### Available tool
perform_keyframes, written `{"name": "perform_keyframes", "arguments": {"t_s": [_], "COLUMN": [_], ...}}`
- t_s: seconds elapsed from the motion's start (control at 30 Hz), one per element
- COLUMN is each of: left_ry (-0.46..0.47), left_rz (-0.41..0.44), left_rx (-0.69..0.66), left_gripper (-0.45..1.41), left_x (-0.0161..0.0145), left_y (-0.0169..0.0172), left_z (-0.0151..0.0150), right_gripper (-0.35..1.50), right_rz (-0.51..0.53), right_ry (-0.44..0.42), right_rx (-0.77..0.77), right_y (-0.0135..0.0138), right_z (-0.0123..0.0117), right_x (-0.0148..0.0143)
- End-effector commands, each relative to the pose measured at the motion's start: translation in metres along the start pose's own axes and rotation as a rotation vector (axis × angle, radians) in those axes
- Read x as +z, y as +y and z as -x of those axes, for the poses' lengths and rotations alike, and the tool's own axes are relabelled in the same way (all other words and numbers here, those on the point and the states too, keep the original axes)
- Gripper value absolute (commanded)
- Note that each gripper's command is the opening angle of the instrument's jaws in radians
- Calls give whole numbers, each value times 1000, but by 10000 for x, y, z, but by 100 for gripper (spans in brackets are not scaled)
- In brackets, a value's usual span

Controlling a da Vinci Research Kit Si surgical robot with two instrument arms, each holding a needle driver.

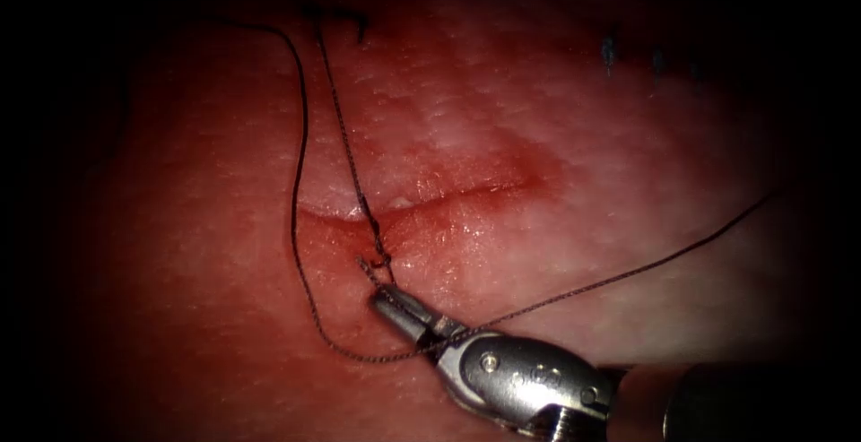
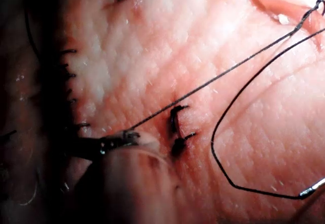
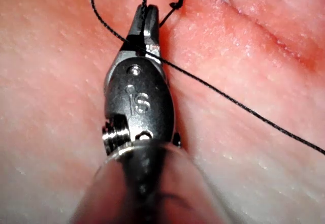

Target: Wound Closure

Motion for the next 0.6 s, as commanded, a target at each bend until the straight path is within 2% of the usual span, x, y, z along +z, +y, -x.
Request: {"name": "perform_keyframes", "arguments": {"t_s": [0.03,0.37,0.6], "left_ry": [3,15,47], "left_rz": [6,66,88], "left_rx": [11,7,-2], "left_gripper": [-45,-45,-45], "left_x": [7,34,52], "left_y": [-3,33,49], "left_z": [2,9,2], "right_gripper": [-35,-35,-35], "right_rz": [-8,-37,-46], "right_ry": [2,-6,-15], "right_rx": [1,-19,-17], "right_y": [-11,-41,-47], "right_z": [5,9,10], "right_x": [5,2,2]}}
